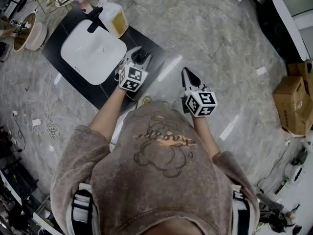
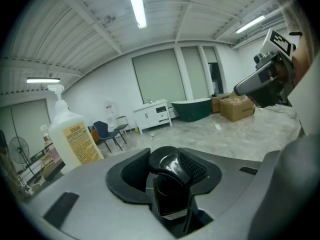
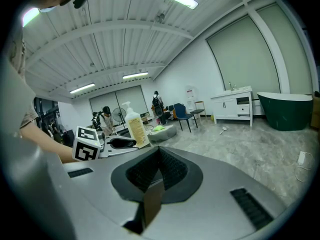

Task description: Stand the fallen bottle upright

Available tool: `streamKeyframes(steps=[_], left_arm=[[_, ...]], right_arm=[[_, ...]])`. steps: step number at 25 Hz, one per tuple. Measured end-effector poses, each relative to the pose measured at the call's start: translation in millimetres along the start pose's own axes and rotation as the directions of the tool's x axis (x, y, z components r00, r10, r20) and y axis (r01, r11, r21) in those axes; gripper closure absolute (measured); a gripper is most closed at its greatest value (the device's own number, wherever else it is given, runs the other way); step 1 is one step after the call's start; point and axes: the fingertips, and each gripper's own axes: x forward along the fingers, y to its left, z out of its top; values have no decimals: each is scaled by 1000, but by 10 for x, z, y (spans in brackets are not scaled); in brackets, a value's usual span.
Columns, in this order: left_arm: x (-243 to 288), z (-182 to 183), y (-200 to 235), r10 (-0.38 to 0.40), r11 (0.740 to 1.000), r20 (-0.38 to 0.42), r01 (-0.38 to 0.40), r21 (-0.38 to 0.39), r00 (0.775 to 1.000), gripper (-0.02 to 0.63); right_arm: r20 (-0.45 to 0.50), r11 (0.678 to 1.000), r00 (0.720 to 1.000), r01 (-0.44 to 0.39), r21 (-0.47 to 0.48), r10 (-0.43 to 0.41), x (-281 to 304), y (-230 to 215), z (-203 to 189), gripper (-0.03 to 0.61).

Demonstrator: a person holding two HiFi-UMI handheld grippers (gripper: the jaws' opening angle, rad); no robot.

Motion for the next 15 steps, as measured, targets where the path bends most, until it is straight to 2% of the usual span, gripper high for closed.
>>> streamKeyframes(steps=[11,15], left_arm=[[10,27,-24,-9,1000,16,9,-20,1000,443],[0,71,-18,-20,999,26,21,-36,999,419]], right_arm=[[-4,1000,1000,-1,6,1,22,21,-28,580],[-1,1000,1000,-1,9,2,21,27,-34,581]])
